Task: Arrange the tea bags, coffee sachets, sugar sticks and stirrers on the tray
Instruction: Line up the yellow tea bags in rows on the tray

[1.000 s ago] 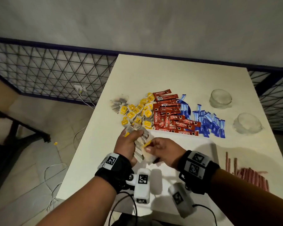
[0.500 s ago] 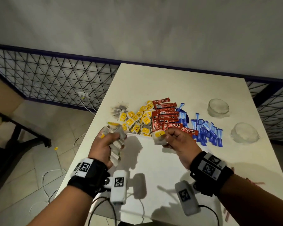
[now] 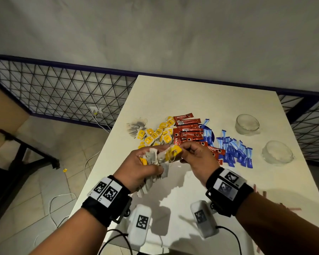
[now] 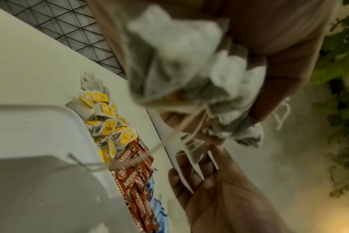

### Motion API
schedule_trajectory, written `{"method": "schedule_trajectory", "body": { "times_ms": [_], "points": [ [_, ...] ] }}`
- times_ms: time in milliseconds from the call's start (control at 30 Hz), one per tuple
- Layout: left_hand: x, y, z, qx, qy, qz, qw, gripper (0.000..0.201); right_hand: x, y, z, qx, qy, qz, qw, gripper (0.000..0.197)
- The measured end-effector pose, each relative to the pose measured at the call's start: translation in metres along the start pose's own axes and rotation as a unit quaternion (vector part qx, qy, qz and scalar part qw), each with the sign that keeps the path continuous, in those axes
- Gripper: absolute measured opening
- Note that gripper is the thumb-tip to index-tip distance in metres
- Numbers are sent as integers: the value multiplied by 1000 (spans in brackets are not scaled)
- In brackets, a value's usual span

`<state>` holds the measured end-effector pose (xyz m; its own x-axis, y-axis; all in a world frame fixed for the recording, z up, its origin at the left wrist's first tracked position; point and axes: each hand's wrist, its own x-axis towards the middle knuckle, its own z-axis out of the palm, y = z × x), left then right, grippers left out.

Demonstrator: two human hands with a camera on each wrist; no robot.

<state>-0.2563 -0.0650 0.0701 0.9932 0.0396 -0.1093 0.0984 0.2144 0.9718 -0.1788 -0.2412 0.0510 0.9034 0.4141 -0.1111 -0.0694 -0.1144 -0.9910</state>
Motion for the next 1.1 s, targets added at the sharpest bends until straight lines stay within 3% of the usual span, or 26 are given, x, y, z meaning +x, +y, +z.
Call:
{"method": "schedule_trajectory", "body": {
  "times_ms": [100, 200, 333, 500, 600, 833, 900, 967, 1100],
  "points": [
    [0, 3, 1, -60, 20, -14, 998, 55, -2, -5, 3, 15, -9, -1, 1000, 13],
    [3, 1, 2, -36, 17, -16, 999, 65, 0, -3, 4, 11, 4, 0, 1000, 12],
    [4, 0, 2, 67, -26, -15, 997, 44, 3, 0, 4, 21, 36, 5, 999, 12],
    [7, 6, -3, 148, -25, -13, 989, 44, -2, -5, 3, 55, 12, 54, 997, 19],
    [8, 11, -7, 161, -30, -22, 986, 42, -2, -8, 4, 35, -3, 48, 998, 8],
    [8, 6, -13, 165, -12, -48, 985, 47, 4, -3, 14, 35, -2, 62, 997, 13],
    [7, 2, -22, 157, 9, -62, 986, 44, 8, 0, 17, 11, 4, 66, 998, 16],
    [3, -9, -42, 147, 69, -85, 983, 40, 15, 7, 21, 19, 28, 86, 996, 19],
    [-13, -39, -83, 182, 151, -165, 958, 36, 30, 27, 39, 27, 46, 147, 988, 14]
  ]
}}
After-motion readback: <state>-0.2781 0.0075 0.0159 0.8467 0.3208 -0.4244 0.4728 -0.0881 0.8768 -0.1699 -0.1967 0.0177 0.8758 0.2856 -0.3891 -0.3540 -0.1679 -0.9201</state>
